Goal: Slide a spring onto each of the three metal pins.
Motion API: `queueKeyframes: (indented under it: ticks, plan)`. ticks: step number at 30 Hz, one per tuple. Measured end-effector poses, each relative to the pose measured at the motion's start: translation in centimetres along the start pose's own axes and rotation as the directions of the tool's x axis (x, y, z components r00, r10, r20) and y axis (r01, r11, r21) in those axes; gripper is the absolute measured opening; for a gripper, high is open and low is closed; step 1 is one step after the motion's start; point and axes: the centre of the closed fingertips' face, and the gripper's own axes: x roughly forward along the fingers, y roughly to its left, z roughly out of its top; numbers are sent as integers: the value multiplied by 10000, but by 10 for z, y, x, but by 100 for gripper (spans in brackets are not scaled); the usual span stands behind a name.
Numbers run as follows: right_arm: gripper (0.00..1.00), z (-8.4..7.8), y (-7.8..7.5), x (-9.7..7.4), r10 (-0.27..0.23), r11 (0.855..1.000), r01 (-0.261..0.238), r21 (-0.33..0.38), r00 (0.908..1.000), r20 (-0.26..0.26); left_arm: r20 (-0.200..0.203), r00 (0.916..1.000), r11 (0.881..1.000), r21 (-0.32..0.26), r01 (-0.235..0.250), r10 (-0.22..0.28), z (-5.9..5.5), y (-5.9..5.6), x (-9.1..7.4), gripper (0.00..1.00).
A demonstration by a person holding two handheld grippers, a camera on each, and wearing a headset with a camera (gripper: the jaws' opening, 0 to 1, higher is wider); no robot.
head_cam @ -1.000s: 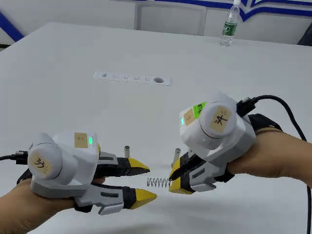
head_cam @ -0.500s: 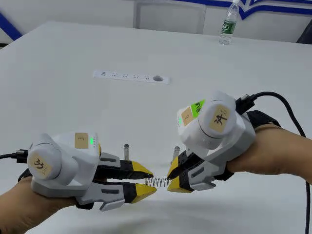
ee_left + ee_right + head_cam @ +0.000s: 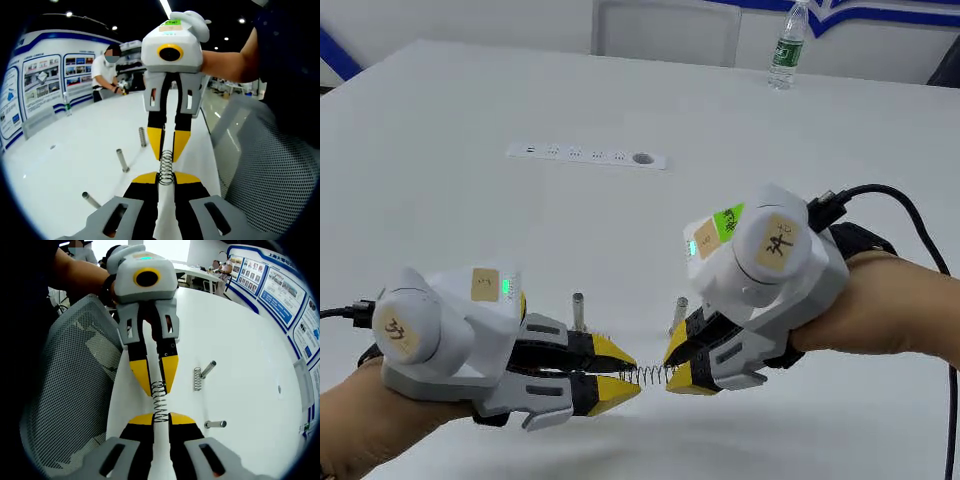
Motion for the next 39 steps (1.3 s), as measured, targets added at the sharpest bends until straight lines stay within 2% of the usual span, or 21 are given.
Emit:
queueKeyframes:
  ticks: [7, 15, 21, 32, 39]
  plan:
    - [12, -1, 1, 0, 102, 9999, -102, 109, 9999, -2, 23, 9999, 9999, -39, 112, -111, 1, -2, -1, 10]
    - [13, -4, 1, 2, 166, 9997, -166, 172, 9999, -9, 312, 9994, 9998, -98, 176, -173, 10, -2, -2, 10]
    - [12, -3, 0, 0, 97, 9999, -97, 121, 9999, 47, 311, 9994, 9998, -151, 151, -147, 9, -1, -1, 10]
    - [12, 14, -2, -15, -46, 9995, 33, 311, 9990, 442, 326, 9995, 9998, -200, 60, -54, 8, 1, -1, 10]
    - [12, 24, -1, -19, -77, 9997, 67, 228, 9988, 477, 344, 9994, 9998, -177, 35, -29, 8, 1, 0, 10]
